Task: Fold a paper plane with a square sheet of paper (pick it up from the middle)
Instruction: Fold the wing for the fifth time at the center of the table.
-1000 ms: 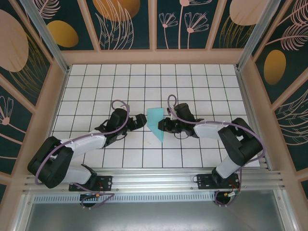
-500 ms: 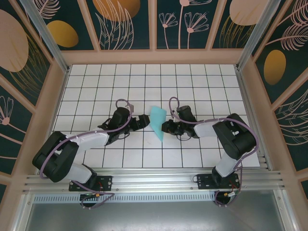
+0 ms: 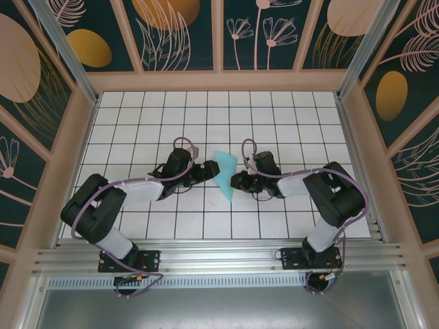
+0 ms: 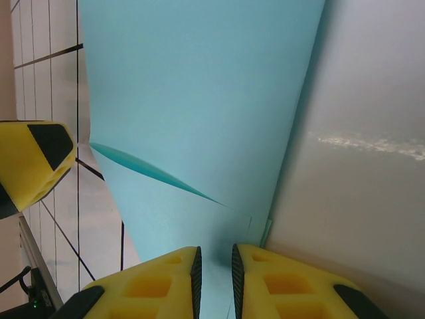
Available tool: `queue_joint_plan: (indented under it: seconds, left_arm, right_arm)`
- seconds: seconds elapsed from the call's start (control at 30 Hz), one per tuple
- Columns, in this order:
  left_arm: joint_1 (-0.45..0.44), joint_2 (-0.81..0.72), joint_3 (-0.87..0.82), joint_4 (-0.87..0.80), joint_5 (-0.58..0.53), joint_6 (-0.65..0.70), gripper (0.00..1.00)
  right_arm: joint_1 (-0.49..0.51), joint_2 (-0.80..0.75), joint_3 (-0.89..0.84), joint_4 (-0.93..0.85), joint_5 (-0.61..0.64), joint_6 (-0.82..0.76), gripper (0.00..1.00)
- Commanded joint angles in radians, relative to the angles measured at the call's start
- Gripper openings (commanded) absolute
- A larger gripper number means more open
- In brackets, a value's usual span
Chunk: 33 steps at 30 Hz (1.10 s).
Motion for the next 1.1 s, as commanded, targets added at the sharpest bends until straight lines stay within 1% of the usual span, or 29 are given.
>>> queue_joint_plan:
  seconds: [0.0, 0.13, 0.3, 0.37, 0.6, 0.77, 0.87, 0.97, 1.03, 1.07]
  left_arm:
    - [0.006, 0.038, 0.035, 0.054, 0.042, -0.031, 0.85]
    - [0.005, 0.076, 0.048, 0.083, 0.05, -0.047, 0.83]
    - [0.007, 0.107, 0.074, 0.102, 0.075, -0.054, 0.78]
    - [0.006, 0.12, 0.082, 0.105, 0.079, -0.055, 0.78]
    - [0.008, 0.183, 0.12, 0.102, 0.104, -0.062, 0.7]
    - [0.009, 0.209, 0.124, 0.125, 0.122, -0.077, 0.61]
    - [0.01, 0.224, 0.136, 0.118, 0.122, -0.075, 0.51]
    - [0.012, 0.228, 0.141, 0.115, 0.124, -0.077, 0.35]
    - [0.012, 0.217, 0.126, 0.114, 0.1, -0.085, 0.22]
    - [0.012, 0.212, 0.119, 0.112, 0.09, -0.09, 0.19]
  right_arm:
    - [-0.003, 0.016, -0.033, -0.023, 0.028, 0.006, 0.24]
    - [-0.003, 0.022, -0.025, -0.021, 0.031, 0.005, 0.25]
    - [-0.003, 0.032, -0.014, -0.026, 0.033, 0.008, 0.25]
    - [-0.003, 0.034, -0.01, -0.031, 0.037, 0.007, 0.25]
    - [-0.003, 0.038, -0.002, -0.041, 0.045, 0.01, 0.25]
    - [-0.003, 0.04, 0.002, -0.051, 0.052, 0.006, 0.26]
    - [-0.003, 0.044, 0.005, -0.054, 0.052, 0.001, 0.26]
    - [-0.003, 0.037, 0.009, -0.056, 0.056, -0.002, 0.27]
    - [-0.003, 0.022, 0.01, -0.051, 0.056, -0.003, 0.29]
    - [-0.003, 0.012, 0.012, -0.05, 0.057, -0.004, 0.29]
